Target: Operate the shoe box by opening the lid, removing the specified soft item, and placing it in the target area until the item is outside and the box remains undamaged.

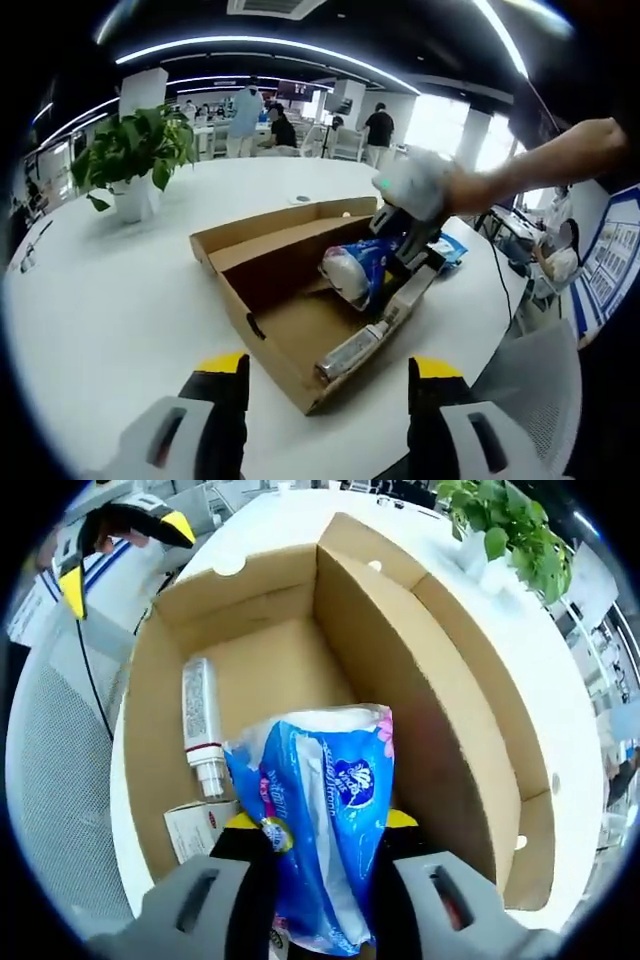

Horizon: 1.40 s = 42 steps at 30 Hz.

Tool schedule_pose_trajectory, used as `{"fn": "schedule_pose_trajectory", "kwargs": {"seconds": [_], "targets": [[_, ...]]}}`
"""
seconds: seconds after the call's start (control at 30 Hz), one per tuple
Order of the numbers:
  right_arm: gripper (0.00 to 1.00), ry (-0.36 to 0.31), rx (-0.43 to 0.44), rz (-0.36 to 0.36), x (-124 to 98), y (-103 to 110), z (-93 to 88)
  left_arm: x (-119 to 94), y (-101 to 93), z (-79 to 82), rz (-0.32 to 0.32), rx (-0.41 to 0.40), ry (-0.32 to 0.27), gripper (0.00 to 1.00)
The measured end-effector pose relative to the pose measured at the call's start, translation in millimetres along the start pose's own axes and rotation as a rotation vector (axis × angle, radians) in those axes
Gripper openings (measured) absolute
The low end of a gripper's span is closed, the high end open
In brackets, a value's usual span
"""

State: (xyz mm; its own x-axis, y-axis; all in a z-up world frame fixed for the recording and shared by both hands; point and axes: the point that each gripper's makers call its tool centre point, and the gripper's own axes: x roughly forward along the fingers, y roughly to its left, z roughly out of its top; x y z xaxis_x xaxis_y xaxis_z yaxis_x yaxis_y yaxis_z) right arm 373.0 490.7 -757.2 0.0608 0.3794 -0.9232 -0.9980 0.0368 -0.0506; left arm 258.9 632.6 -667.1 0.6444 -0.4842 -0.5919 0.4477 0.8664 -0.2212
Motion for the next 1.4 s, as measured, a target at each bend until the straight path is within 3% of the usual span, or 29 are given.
{"fn": "schedule_pose_trajectory", "kwargs": {"seconds": [0.27, 0.53, 0.83, 1.03, 1.23, 1.4], "targets": [[0.28, -0.037, 0.037, -0.047, -23.5, -4.0, 7.8, -3.2, -2.1, 7.5, 0.004, -0.014, -0.026, 0.64], [0.27, -0.143, 0.097, -0.080, -50.0, -4.4, 29.1, -1.7, -8.7, 9.6, -0.012, -0.015, -0.033, 0.64], [0.27, -0.187, 0.069, -0.115, -71.8, 5.2, 37.7, -0.8, -14.1, 13.2, -0.022, 0.003, -0.034, 0.65], [0.27, -0.245, 0.043, -0.168, -97.6, 9.0, 45.9, -0.9, -15.8, 16.6, -0.024, 0.007, -0.037, 0.64], [0.27, -0.257, 0.021, -0.217, -122.5, 7.2, 35.2, 4.4, -21.3, 15.3, -0.037, 0.019, -0.020, 0.65], [0.27, -0.248, 0.046, -0.255, -139.6, 3.2, 8.6, 10.6, -29.5, 18.8, -0.055, 0.034, -0.011, 0.65]]}}
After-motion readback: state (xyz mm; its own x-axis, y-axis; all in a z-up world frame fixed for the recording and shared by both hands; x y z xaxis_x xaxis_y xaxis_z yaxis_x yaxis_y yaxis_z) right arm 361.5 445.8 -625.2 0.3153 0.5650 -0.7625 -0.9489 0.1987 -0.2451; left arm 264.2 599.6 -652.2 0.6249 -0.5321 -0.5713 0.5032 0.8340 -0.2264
